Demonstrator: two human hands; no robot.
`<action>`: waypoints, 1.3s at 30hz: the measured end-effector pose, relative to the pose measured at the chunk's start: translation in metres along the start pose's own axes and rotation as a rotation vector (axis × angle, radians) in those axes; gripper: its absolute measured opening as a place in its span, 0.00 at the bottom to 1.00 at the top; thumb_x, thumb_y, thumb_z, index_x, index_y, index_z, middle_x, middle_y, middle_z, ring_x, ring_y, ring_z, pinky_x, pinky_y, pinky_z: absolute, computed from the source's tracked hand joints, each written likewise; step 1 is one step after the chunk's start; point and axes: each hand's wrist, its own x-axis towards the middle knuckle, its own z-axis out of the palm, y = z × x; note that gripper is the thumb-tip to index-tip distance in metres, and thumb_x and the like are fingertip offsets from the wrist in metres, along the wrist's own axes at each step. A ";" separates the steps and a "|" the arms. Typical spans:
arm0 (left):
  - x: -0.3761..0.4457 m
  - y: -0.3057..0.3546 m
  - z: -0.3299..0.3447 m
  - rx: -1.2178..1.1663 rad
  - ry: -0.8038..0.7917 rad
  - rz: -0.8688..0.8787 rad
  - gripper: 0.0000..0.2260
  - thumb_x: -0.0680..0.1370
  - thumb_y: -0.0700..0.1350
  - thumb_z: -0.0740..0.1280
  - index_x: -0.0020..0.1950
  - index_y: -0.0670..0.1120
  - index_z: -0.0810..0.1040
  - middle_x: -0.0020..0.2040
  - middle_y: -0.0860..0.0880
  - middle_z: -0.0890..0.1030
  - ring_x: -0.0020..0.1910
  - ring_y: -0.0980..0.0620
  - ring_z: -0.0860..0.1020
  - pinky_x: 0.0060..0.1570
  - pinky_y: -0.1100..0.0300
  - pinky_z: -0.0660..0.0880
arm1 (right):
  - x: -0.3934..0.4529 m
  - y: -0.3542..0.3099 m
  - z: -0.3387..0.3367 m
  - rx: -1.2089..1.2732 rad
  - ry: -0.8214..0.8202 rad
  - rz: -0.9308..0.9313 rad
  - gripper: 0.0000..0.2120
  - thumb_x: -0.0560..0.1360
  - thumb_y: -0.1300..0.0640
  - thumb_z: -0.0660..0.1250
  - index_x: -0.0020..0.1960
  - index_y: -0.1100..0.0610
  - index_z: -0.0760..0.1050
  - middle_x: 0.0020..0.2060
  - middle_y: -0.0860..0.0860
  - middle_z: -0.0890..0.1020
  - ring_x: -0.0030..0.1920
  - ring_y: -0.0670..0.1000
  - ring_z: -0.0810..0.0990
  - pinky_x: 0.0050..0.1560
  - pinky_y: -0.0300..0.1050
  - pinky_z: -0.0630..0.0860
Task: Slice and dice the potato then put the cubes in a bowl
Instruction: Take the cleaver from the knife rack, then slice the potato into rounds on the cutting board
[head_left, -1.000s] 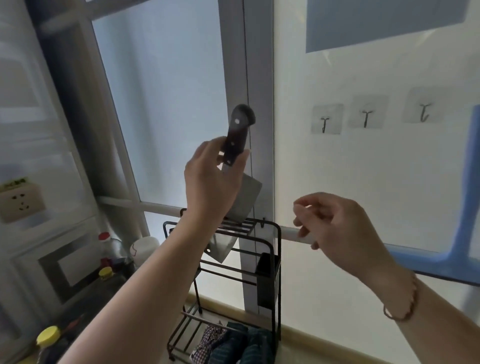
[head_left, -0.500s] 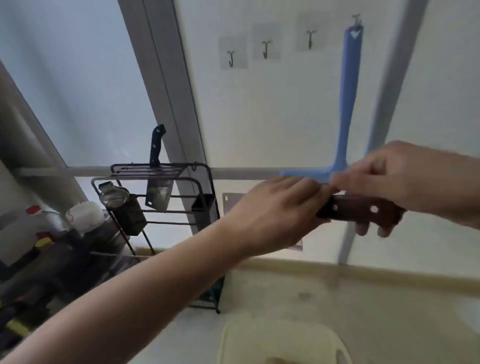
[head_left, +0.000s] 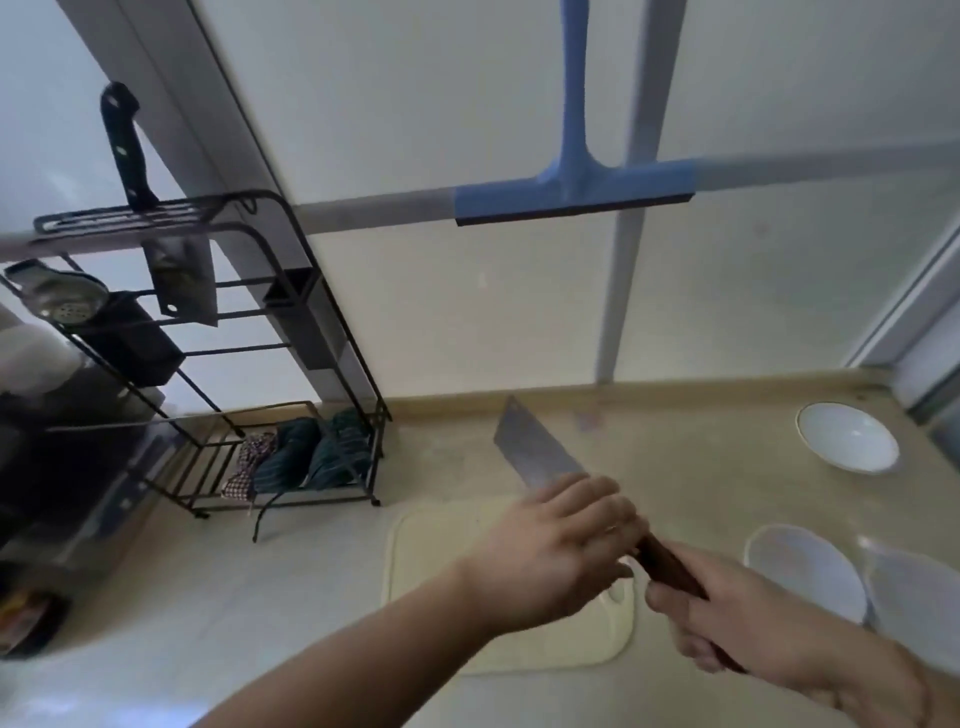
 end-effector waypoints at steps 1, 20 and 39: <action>-0.021 0.000 0.006 -0.023 -0.020 -0.081 0.15 0.82 0.49 0.69 0.63 0.41 0.81 0.61 0.44 0.81 0.61 0.42 0.78 0.65 0.50 0.73 | -0.001 0.020 0.011 0.001 0.052 0.007 0.10 0.80 0.58 0.60 0.58 0.47 0.72 0.28 0.48 0.70 0.29 0.50 0.70 0.30 0.43 0.68; -0.178 -0.020 0.110 -0.164 -0.076 -0.732 0.28 0.74 0.53 0.71 0.71 0.43 0.73 0.61 0.43 0.78 0.58 0.44 0.75 0.62 0.57 0.70 | 0.042 0.114 0.110 0.168 0.385 0.179 0.16 0.75 0.41 0.61 0.41 0.53 0.73 0.28 0.52 0.71 0.25 0.51 0.68 0.27 0.44 0.66; -0.145 -0.027 0.111 -0.059 -0.263 -0.450 0.24 0.76 0.54 0.69 0.69 0.48 0.70 0.66 0.47 0.72 0.60 0.40 0.74 0.56 0.48 0.75 | 0.063 0.116 0.117 0.086 0.581 0.209 0.18 0.76 0.39 0.57 0.35 0.51 0.70 0.21 0.49 0.69 0.23 0.47 0.66 0.31 0.43 0.64</action>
